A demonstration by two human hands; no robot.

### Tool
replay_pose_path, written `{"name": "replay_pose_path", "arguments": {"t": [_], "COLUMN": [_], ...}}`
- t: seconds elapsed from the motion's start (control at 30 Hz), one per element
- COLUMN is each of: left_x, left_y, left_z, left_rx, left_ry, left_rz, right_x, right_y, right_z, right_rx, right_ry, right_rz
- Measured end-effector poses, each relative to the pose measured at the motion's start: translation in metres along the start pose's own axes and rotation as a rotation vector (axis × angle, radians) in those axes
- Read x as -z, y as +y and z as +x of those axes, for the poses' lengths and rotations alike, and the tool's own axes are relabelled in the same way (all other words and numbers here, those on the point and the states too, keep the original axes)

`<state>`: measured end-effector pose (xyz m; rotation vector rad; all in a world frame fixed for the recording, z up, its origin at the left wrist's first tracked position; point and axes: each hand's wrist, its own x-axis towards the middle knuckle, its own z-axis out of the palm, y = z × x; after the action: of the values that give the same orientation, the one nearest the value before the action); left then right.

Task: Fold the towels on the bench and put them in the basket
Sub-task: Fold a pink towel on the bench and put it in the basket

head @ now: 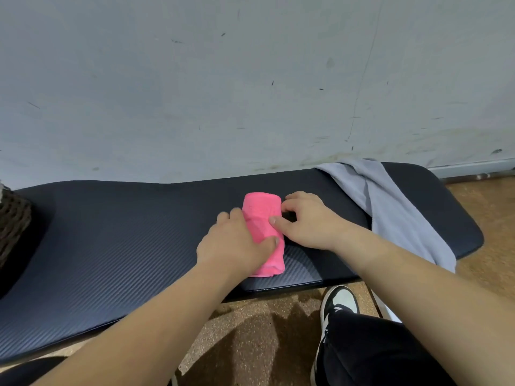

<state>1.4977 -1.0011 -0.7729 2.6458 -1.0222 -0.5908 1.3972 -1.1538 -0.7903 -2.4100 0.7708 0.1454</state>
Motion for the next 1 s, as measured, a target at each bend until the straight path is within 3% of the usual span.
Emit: {"name": "replay_pose_path", "arguments": {"t": [0.17,0.43,0.67,0.83,1.0], "left_x": [0.011,0.054,0.089,0.137,0.177], "left_y": [-0.007,-0.050,-0.112,-0.149,-0.196], "left_z": [0.002,-0.023,-0.062,-0.077,-0.097], "left_rx": [-0.115,-0.356,-0.194,-0.047,-0.009], "left_ry": [-0.105,-0.172,-0.116,0.000,0.101], "left_rz": [-0.214,-0.352,-0.433,-0.701,-0.856], "right_x": [0.017,0.020,0.006,-0.011,-0.032], "right_y": [-0.006,-0.032,-0.082,-0.144,-0.221], "right_z": [-0.010,-0.028,-0.028,-0.036,-0.039], "right_rx": [-0.007,0.188,0.155,0.109,0.020], "right_ry": [-0.008,-0.183,-0.069,-0.063,-0.050], "right_rz": [0.177,0.456,0.752,0.884,0.949]}}
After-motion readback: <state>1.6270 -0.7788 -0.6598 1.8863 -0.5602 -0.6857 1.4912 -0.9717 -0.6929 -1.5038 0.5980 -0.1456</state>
